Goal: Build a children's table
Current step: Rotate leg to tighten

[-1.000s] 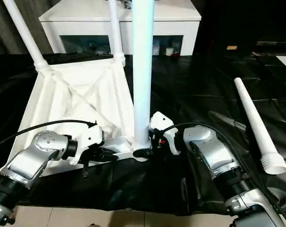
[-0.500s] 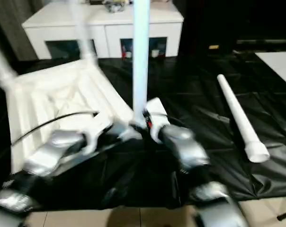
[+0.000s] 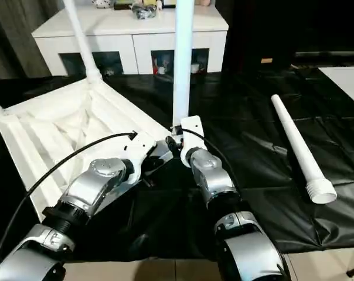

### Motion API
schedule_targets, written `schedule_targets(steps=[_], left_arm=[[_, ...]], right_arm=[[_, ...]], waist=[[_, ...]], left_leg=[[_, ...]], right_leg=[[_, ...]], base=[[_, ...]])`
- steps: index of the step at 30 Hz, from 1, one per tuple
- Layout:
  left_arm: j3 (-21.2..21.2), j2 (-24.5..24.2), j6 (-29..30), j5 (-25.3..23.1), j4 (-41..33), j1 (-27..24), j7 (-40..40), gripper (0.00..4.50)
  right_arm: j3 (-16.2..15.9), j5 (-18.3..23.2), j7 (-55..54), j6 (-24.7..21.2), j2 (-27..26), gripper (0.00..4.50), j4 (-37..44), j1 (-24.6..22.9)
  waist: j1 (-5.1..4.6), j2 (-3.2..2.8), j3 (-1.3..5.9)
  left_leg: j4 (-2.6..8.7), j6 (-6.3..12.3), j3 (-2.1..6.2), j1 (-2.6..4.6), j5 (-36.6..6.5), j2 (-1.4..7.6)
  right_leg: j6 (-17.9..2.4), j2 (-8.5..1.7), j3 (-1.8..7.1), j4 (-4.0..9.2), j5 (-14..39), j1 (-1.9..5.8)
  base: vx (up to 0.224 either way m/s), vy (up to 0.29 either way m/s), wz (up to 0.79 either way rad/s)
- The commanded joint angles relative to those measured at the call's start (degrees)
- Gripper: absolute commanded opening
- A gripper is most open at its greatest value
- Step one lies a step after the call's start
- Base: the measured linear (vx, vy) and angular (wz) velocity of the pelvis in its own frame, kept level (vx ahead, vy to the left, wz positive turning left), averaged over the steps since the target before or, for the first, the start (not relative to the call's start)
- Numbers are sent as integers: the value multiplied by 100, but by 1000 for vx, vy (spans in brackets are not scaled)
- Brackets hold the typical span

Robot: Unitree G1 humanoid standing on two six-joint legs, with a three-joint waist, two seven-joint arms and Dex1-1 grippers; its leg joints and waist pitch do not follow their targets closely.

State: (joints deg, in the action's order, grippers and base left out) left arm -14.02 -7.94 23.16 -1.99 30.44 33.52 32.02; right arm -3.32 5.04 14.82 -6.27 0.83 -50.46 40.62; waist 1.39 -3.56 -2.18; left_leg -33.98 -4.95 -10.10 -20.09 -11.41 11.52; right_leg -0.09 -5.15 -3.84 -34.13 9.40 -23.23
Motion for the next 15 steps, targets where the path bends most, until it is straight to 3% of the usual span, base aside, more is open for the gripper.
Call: schedule_targets(steps=[1,4,12,15], left_arm=[[2,-144,-269,110,-276,-158,311,0],[-129,-514,-330,205,-636,-401,956,0],[-277,-1345,-816,711,-1352,-904,2663,0],[-386,-1745,-718,895,-1731,-1103,3346,0]], right_arm=[[-256,83,745,-135,18,378,10,-87],[-519,38,1709,-182,526,394,515,-278],[-1113,54,4106,68,1784,394,1618,-828],[-1283,173,4846,-142,2156,394,2023,-992]], waist=[[25,107,323],[49,70,326],[145,63,360],[172,58,371]], left_leg=[[424,318,28,-70,-1386,60],[408,398,17,-49,-1312,81],[376,534,0,-61,-994,128],[354,651,-11,-64,-807,140]], right_leg=[[-1055,-261,170,454,1913,290],[-1176,-262,174,442,1737,278],[-1473,-238,174,321,960,299],[-1587,-224,176,265,626,285]], base=[[0,0,0],[0,0,0],[0,0,0],[0,0,0]])
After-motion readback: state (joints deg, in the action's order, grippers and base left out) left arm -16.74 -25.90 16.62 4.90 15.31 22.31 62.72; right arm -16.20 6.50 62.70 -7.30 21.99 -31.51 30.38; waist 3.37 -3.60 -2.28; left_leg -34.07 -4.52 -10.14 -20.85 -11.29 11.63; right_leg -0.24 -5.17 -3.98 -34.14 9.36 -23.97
